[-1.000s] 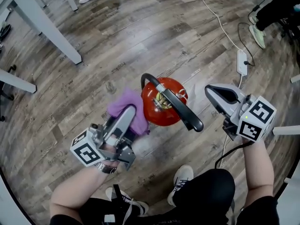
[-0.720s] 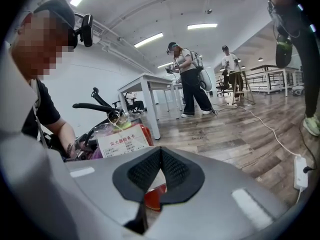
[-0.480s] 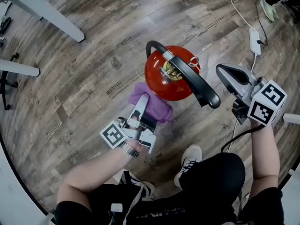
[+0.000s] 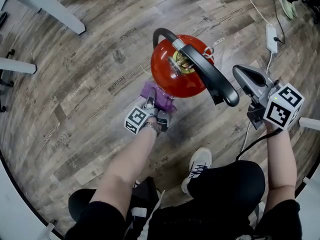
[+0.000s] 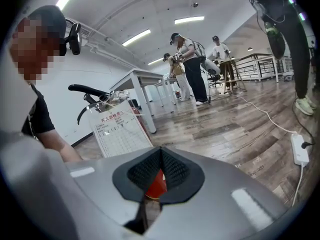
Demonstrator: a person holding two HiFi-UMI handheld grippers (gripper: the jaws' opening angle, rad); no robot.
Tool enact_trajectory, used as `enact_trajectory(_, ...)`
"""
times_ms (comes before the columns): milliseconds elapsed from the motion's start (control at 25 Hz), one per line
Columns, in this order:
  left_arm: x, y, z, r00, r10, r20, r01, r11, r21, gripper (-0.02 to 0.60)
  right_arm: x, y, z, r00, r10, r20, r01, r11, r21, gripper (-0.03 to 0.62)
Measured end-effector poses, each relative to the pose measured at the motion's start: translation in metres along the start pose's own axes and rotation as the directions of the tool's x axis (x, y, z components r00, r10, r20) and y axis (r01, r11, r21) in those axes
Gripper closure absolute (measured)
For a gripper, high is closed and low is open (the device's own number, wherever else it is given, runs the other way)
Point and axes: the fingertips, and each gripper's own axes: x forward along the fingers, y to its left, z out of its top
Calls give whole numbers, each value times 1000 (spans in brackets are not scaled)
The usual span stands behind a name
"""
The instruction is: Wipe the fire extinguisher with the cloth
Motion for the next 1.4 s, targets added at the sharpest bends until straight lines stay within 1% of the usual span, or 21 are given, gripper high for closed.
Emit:
enact_trajectory(120,-4,-4,-3,1000,-11,5,12,999,-40,505,-3,-1,5,1000,-4,10,4,1000,-1,590)
enact_trajectory(200,-10,-16,-6,998,-45,-34,44,998,-45,508,-6,2,7,1000,-3,17,3,1000,-3,591)
enact_trajectory(240,-14,-28,-8,994,-79,-78,76,996,-37,511,-7,3,7,1000,-2,20,2,1000,-5,590)
enact_trajectory(280,-19,-43,-13,982,-125,-143,122,992,-28,511,-9,3,8,1000,-3,22,3,1000,-6,591)
enact_trajectory(320,-26,-62,-20,957,-180,-226,178,984,-30,511,-11,4,9,1000,-6,25,6,1000,-6,589)
enact_trajectory(360,-37,-83,-29,919,-232,-320,231,972,-43,512,-12,4,10,1000,-9,30,9,1000,-4,590)
enact_trajectory(400,-51,-104,-39,867,-274,-415,274,960,-61,512,-13,4,11,999,-12,36,12,1000,-3,591)
enact_trajectory(440,-67,-124,-49,810,-303,-503,310,948,-72,512,-13,4,13,999,-14,41,15,1000,-3,589)
enact_trajectory(520,-93,-165,-62,699,-346,-626,391,918,-71,512,-14,5,16,998,-19,52,19,1000,-5,589)
enact_trajectory(560,-102,-186,-65,655,-363,-663,436,898,-61,512,-14,5,17,998,-21,58,21,1000,-5,590)
enact_trajectory(640,-113,-229,-70,591,-395,-703,522,852,-40,512,-15,7,20,997,-25,67,25,1000,-6,591)
enact_trajectory(760,-125,-291,-83,503,-463,-730,603,793,-87,512,-19,9,24,997,-30,67,32,999,-17,589)
enact_trajectory(800,-128,-308,-88,479,-481,-734,616,780,-109,512,-20,9,25,997,-32,67,33,999,-21,589)
enact_trajectory(840,-130,-322,-91,463,-497,-734,623,771,-129,512,-21,10,27,997,-34,69,36,999,-25,591)
enact_trajectory(920,-130,-340,-94,444,-520,-729,628,762,-161,512,-24,9,28,997,-39,73,41,999,-27,591)
enact_trajectory(960,-128,-342,-94,442,-524,-728,628,760,-165,512,-25,9,27,996,-42,74,44,999,-26,591)
enact_trajectory(1040,-119,-332,-95,454,-504,-734,613,775,-153,512,-28,6,24,996,-47,70,49,999,-22,590)
enact_trajectory(1120,-110,-306,-98,486,-464,-741,559,816,-145,512,-29,4,19,997,-51,64,52,999,-14,589)
enact_trajectory(1240,-94,-254,-104,554,-391,-735,458,880,-124,512,-30,-2,14,997,-55,55,56,998,-3,589)
enact_trajectory(1320,-80,-214,-109,586,-335,-738,411,907,-85,512,-29,-6,9,997,-59,47,58,998,6,591)
enact_trajectory(1400,-62,-164,-115,608,-242,-756,359,933,-11,512,-27,-10,2,998,-58,39,58,998,18,591)
